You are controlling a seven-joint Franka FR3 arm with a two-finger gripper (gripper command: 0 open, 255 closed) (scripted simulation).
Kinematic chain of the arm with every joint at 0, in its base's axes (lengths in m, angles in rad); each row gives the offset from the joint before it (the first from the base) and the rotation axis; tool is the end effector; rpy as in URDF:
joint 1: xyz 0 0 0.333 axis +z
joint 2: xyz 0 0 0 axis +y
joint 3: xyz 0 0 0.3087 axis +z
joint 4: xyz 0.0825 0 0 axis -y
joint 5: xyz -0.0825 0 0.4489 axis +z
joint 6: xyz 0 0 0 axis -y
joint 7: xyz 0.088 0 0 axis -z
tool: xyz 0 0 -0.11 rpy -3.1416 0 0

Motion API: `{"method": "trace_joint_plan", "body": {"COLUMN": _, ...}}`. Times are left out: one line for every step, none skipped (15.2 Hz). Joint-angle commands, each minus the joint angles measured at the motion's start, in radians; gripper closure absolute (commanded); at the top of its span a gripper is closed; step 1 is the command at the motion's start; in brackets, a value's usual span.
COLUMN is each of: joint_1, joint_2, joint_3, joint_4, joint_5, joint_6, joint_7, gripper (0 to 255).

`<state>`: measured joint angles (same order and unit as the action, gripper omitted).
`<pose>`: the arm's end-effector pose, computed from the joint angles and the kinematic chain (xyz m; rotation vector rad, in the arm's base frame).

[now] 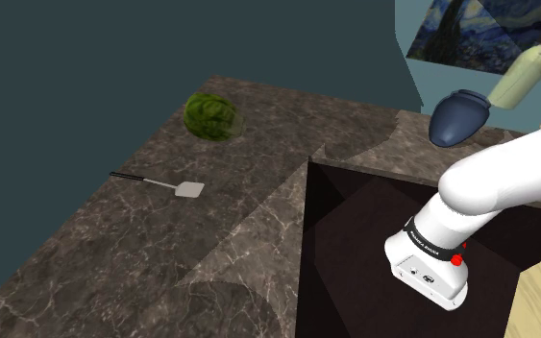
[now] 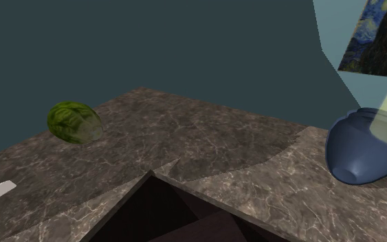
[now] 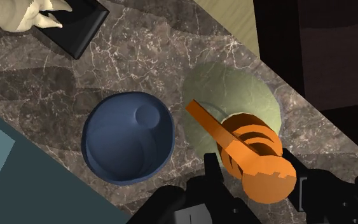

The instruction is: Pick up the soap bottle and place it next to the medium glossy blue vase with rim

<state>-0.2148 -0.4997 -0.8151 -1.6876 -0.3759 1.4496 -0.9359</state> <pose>0.1227 -0.5035 0.7065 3.0424 -0.1770 0.0747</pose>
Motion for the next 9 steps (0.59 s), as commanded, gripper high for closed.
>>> {"method": "trace_joint_plan", "body": {"joint_1": -0.007, "joint_2": -0.015, "joint_3": 0.001, "joint_4": -0.037, "joint_5": -0.009, "joint_6": 0.025, "joint_7": 0.005, "gripper": 255}}
{"method": "trace_joint_plan", "body": {"joint_1": -0.011, "joint_2": -0.023, "joint_3": 0.002, "joint_4": -0.056, "joint_5": -0.013, "joint_6": 0.037, "joint_7": 0.009, "gripper": 255}}
{"method": "trace_joint_plan", "body": {"joint_1": -0.014, "joint_2": -0.03, "joint_3": 0.003, "joint_4": -0.075, "joint_5": -0.017, "joint_6": 0.049, "joint_7": 0.012, "gripper": 255}}
{"method": "trace_joint_plan", "body": {"joint_1": -0.017, "joint_2": -0.037, "joint_3": 0.004, "joint_4": -0.094, "joint_5": -0.021, "joint_6": 0.061, "joint_7": 0.016, "gripper": 255}}
{"method": "trace_joint_plan", "body": {"joint_1": -0.021, "joint_2": -0.043, "joint_3": 0.004, "joint_4": -0.112, "joint_5": -0.025, "joint_6": 0.073, "joint_7": 0.019, "gripper": 255}}
{"method": "trace_joint_plan", "body": {"joint_1": -0.024, "joint_2": -0.05, "joint_3": 0.004, "joint_4": -0.13, "joint_5": -0.029, "joint_6": 0.085, "joint_7": 0.023, "gripper": 255}}
{"method": "trace_joint_plan", "body": {"joint_1": -0.027, "joint_2": -0.056, "joint_3": 0.004, "joint_4": -0.147, "joint_5": -0.032, "joint_6": 0.097, "joint_7": 0.026, "gripper": 255}}
{"method": "trace_joint_plan", "body": {"joint_1": -0.03, "joint_2": -0.061, "joint_3": 0.004, "joint_4": -0.165, "joint_5": -0.036, "joint_6": 0.109, "joint_7": 0.029, "gripper": 255}}
{"method": "trace_joint_plan", "body": {"joint_1": -0.032, "joint_2": -0.067, "joint_3": 0.003, "joint_4": -0.182, "joint_5": -0.04, "joint_6": 0.121, "joint_7": 0.032, "gripper": 255}}
